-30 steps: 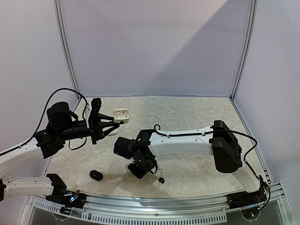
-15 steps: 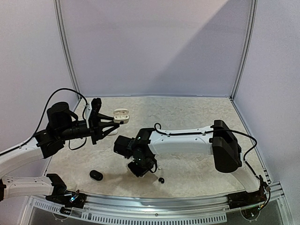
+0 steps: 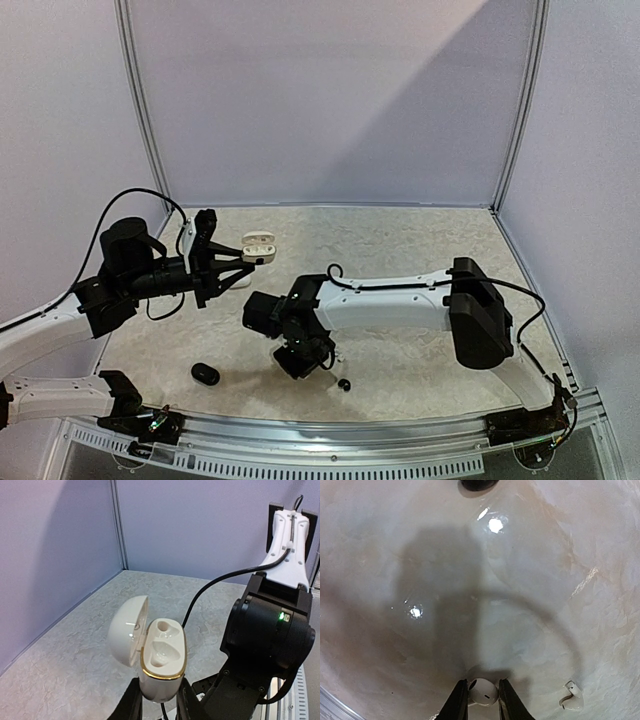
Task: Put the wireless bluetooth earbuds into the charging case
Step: Adjust the right earbud at the center of the board, then pick up the right earbud from the center of the board, then place the right earbud at the center of the board.
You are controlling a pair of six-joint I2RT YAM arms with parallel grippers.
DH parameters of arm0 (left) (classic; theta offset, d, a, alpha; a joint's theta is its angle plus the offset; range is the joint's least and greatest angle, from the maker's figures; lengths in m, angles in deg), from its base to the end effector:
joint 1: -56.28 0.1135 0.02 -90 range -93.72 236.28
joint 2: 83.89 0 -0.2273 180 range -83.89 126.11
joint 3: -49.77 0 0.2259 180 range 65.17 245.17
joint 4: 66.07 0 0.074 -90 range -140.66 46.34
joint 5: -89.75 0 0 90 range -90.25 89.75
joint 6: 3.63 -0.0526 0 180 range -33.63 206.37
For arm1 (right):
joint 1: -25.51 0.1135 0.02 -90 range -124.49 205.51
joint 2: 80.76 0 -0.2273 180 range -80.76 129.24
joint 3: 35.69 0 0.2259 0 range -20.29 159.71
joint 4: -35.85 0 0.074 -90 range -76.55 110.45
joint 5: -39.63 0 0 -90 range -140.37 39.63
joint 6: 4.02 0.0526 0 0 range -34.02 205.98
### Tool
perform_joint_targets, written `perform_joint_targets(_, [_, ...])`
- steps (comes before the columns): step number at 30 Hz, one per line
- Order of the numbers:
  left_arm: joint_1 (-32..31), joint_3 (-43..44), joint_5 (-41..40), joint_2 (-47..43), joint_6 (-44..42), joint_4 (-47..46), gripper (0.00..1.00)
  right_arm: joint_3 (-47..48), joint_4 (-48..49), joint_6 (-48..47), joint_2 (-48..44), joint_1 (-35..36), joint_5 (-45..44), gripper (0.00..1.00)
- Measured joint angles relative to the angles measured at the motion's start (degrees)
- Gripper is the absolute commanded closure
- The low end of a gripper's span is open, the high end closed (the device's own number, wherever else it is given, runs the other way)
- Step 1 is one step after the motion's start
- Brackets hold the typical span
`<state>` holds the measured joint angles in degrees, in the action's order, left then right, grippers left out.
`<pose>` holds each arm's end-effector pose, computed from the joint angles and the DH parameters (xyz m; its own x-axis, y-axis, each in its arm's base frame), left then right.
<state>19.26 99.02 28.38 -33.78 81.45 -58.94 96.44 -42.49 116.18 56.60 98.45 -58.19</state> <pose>0.1598 -0.1520 0.2678 -0.0328 0.1190 -0.9924 0.9135 0.4064 0.0186 0.1319 0.4054 0.1216 -0.7261 -0.6675 -0.1648 -0.6681 0.7416 -0.0605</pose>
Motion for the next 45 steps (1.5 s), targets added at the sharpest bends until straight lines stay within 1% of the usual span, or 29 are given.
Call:
perform_joint_targets(5, [0.0,0.0,-0.02,0.0,-0.02,0.0,1.0,0.07,-0.2,-0.17,0.02,0.0,-0.02,0.88])
perform_joint_targets(11, [0.0,0.0,-0.33,0.0,-0.02,0.0,1.0,0.11,-0.26,-0.26,0.02,0.0,-0.66,0.93])
perform_joint_targets(16, [0.0,0.0,-0.59,0.02,0.0,0.0,1.0,-0.74,0.35,-0.74,-0.85,0.0,-4.26,0.95])
perform_joint_targets(20, [0.0,0.0,-0.2,0.09,-0.04,0.0,1.0,-3.76,0.94,-1.92,-6.12,0.0,-9.62,0.96])
perform_joint_targets(23, [0.0,0.15,1.14,0.22,-0.81,-0.02,1.0,-6.27,2.75,-3.87,-13.77,0.0,-14.95,0.97])
perform_joint_targets(28, [-0.35,0.92,3.63,0.59,-4.59,-0.5,1.0,-11.78,10.56,-9.81,-30.21,0.09,-22.58,0.99])
perform_joint_targets(31, [-0.87,1.4,4.52,0.61,-6.58,-0.72,1.0,-15.32,18.25,-15.32,-38.86,0.55,-25.35,0.99])
perform_joint_targets(33, [-1.14,1.86,5.11,0.72,-7.26,-0.92,1.0,-17.53,25.49,-21.33,-43.39,1.14,-26.21,0.99])
perform_joint_targets(37, [-1.36,2.56,5.73,0.98,-6.49,-1.03,1.0,-19.17,36.04,-30.8,-45.64,2.23,-24.72,0.99])
perform_joint_targets(41, [-1.53,3.26,6.14,1.03,-3.3,-0.87,1.0,-19.98,41.94,-37.83,-45.31,2.8,-21.94,0.99])
perform_joint_targets(45, [-1.64,4.17,6.8,1.07,0.7,-1.05,1.0,-20.09,45.9,-43.6,-44.87,3.54,-18.86,0.99])
